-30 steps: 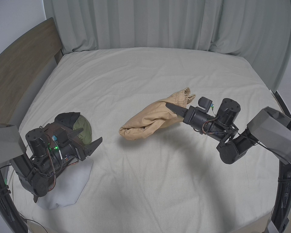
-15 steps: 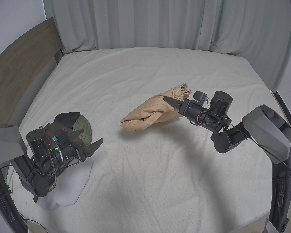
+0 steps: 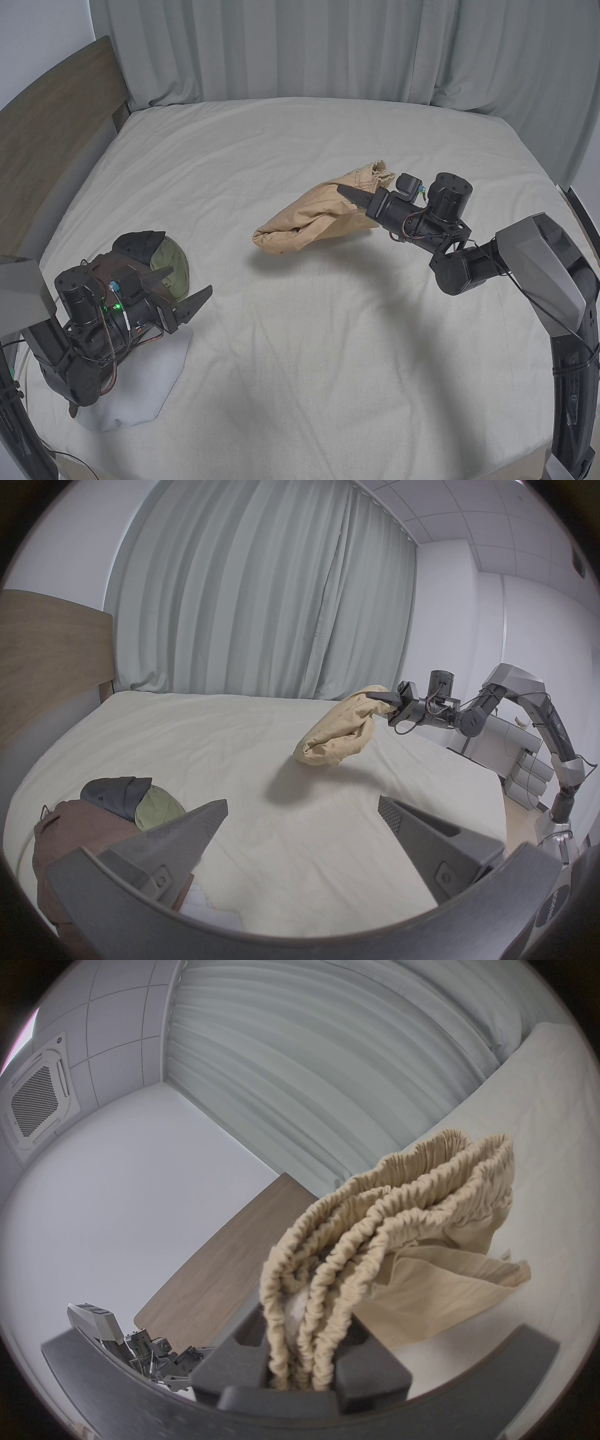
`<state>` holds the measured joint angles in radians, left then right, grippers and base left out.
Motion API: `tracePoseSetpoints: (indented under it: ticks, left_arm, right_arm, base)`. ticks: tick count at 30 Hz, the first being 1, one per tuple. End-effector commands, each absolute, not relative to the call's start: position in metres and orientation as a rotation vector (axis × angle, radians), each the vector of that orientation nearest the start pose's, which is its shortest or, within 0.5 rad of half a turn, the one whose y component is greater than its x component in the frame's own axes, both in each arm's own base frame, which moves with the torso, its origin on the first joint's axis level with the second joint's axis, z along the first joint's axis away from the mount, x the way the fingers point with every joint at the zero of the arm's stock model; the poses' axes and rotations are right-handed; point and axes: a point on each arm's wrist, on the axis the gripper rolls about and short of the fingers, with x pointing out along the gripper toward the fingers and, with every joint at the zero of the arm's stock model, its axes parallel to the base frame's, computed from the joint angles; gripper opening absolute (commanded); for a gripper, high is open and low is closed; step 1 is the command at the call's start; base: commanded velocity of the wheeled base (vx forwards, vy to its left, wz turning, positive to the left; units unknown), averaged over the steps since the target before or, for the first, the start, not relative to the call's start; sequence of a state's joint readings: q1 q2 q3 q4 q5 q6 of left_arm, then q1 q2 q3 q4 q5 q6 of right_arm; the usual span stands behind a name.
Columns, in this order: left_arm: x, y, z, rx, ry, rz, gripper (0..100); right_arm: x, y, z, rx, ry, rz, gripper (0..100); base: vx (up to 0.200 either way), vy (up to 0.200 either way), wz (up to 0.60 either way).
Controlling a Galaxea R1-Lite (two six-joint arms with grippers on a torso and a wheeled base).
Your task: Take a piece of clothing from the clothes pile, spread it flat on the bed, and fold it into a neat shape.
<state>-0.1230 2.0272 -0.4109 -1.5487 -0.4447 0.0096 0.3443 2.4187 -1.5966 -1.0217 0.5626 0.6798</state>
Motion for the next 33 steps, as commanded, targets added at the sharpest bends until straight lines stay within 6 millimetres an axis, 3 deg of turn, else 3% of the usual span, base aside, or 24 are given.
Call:
tracePoseSetpoints:
  ticks: [1, 14, 22, 28, 33]
  left_arm:
    - [0.296, -0.046, 0.084, -0.002, 0.065, -0.568, 100]
    - [0.297, -0.046, 0.083, -0.007, 0.069, -0.569, 100]
    - [0.297, -0.046, 0.083, -0.011, 0.069, -0.567, 100]
    - [0.297, -0.046, 0.084, -0.017, 0.068, -0.567, 100]
    - [0.297, -0.046, 0.084, -0.017, 0.069, -0.569, 100]
  right_arm:
    - [0.475, 0.176, 0.136, 0.608, 0.11, 0.923, 0]
    - [0.507, 0.173, 0.155, 0.603, 0.05, 0.907, 0]
    - [0.517, 0.175, 0.112, 0.595, 0.124, 0.878, 0]
    - [0.516, 0.164, 0.077, 0.578, 0.217, 0.826, 0]
    - [0.509, 0.151, 0.066, 0.534, 0.253, 0.79, 0]
  base:
    - [0.0, 0.0, 0.0]
    - [0.0, 0.0, 0.0]
    - [0.0, 0.0, 0.0]
    - [0.0, 0.0, 0.0]
    - [0.0, 0.0, 0.0]
